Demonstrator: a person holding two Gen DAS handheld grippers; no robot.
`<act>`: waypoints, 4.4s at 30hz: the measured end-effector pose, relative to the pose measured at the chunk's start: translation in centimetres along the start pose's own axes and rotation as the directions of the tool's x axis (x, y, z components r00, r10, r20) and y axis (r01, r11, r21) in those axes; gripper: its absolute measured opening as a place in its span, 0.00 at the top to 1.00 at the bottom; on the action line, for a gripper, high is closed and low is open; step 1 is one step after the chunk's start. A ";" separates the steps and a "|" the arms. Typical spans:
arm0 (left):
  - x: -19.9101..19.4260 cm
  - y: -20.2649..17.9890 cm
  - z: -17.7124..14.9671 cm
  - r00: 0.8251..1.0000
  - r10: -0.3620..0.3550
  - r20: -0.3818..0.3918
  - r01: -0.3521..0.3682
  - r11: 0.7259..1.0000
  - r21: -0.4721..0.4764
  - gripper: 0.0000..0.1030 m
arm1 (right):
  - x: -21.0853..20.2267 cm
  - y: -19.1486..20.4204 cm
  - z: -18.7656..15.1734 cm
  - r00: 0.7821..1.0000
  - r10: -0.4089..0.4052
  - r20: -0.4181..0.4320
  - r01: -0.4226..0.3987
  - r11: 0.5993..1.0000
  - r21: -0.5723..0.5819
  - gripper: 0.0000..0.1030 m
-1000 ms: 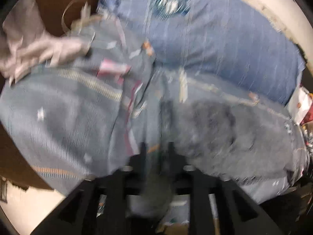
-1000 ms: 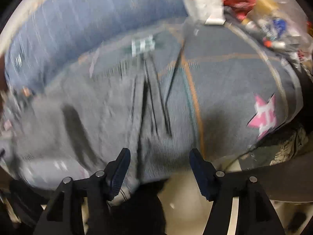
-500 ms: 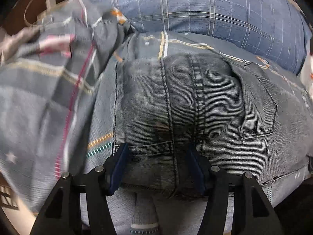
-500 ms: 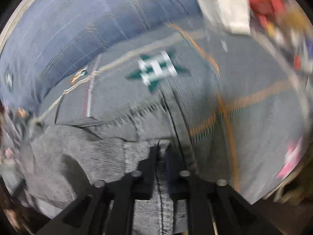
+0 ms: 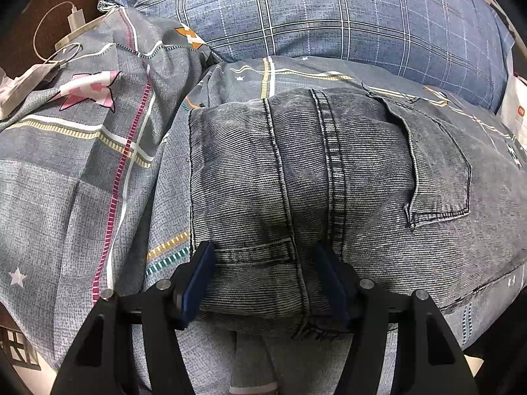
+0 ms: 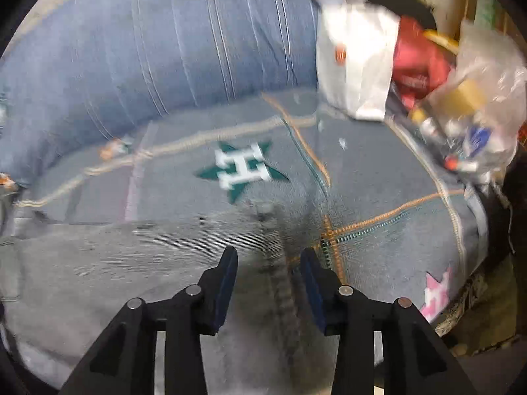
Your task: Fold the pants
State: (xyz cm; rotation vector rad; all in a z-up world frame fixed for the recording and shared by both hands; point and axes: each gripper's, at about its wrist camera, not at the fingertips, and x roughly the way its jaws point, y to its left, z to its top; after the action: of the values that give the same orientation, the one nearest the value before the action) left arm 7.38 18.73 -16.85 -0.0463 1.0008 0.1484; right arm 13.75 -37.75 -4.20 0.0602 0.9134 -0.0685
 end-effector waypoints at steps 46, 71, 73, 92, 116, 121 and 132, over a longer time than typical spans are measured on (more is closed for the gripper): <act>2.3 -0.9 2.9 1.000 0.006 0.030 -0.002 0.993 -0.117 0.05 | 17.5 34.1 5.7 0.892 0.198 -0.406 -0.405 0.750 -0.523 0.48; 2.0 -0.8 2.1 0.999 0.002 0.040 0.003 0.992 -0.125 0.03 | 18.5 34.5 6.3 0.879 0.242 -0.411 -0.435 0.762 -0.479 0.24; 2.0 -0.8 2.2 0.999 -0.001 0.039 0.005 0.992 -0.124 0.03 | 19.0 35.2 5.5 0.879 0.210 -0.429 -0.430 0.739 -0.519 0.78; 2.1 -1.0 2.3 0.998 0.014 0.066 -0.007 0.993 -0.119 0.03 | 7.6 25.2 1.8 0.946 0.315 -0.072 -0.322 0.900 -0.295 0.36; -0.7 -6.5 -0.6 0.994 0.020 0.107 -0.020 1.000 -0.006 0.03 | 9.1 -7.7 -2.8 0.819 0.533 0.215 -0.555 0.639 0.532 0.16; -2.4 -7.8 0.1 0.991 0.046 0.124 -0.052 0.997 0.051 0.03 | 9.0 -7.7 -5.8 0.861 0.492 0.130 -0.485 0.714 0.505 0.06; -0.5 -7.2 0.0 0.997 0.007 0.082 -0.016 0.995 0.102 0.00 | 4.8 3.8 -7.0 0.674 0.736 0.059 -0.699 0.610 0.372 0.06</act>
State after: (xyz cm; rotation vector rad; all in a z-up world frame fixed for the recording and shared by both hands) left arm 8.14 11.59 -16.62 0.0591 0.9261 0.1083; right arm 11.52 -33.53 -12.19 0.7983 0.9085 0.5368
